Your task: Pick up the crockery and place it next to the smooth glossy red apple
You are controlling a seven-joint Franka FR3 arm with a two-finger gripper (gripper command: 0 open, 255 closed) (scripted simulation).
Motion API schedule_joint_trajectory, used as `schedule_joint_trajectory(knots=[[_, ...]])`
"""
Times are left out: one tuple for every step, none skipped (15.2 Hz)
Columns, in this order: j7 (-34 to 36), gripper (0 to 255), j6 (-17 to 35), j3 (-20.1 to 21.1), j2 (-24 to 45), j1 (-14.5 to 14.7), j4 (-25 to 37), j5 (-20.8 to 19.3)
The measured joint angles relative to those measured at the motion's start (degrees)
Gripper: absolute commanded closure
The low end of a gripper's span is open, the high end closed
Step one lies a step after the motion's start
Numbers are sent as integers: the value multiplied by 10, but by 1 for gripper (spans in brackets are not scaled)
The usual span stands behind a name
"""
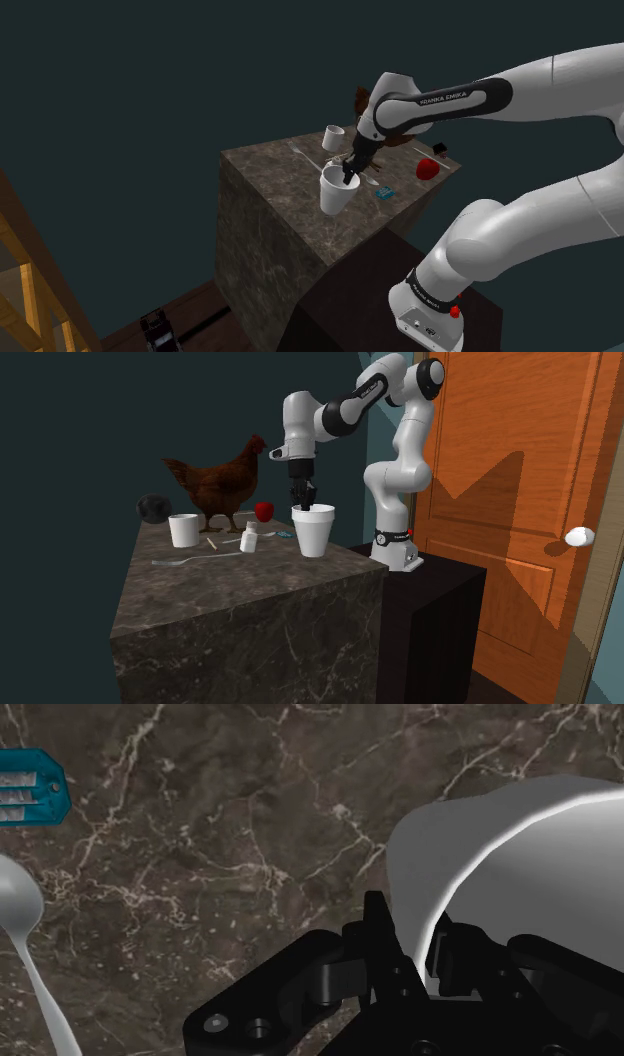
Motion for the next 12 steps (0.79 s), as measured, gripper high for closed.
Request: schedule_joint_trajectory(knots=[[2, 255, -8, 2, -4, 0, 4, 0], [3, 255, -18, 2, -9, 0, 9, 0], [5, 255, -28, 4, -15, 0, 13, -1], [6, 255, -37, 4, -19, 0, 18, -1], [5, 255, -45, 4, -21, -1, 24, -1], [6, 255, -55, 5, -23, -1, 32, -1], [8, 255, -62, 6, -28, 0, 35, -1], [9, 255, -70, 7, -31, 0, 39, -1], [9, 255, -81, 7, -34, -1, 47, -2], [9, 255, -90, 7, -38, -1, 53, -2], [10, 255, -99, 8, -42, -1, 57, -2], [12, 255, -107, 10, -47, -1, 61, -2]])
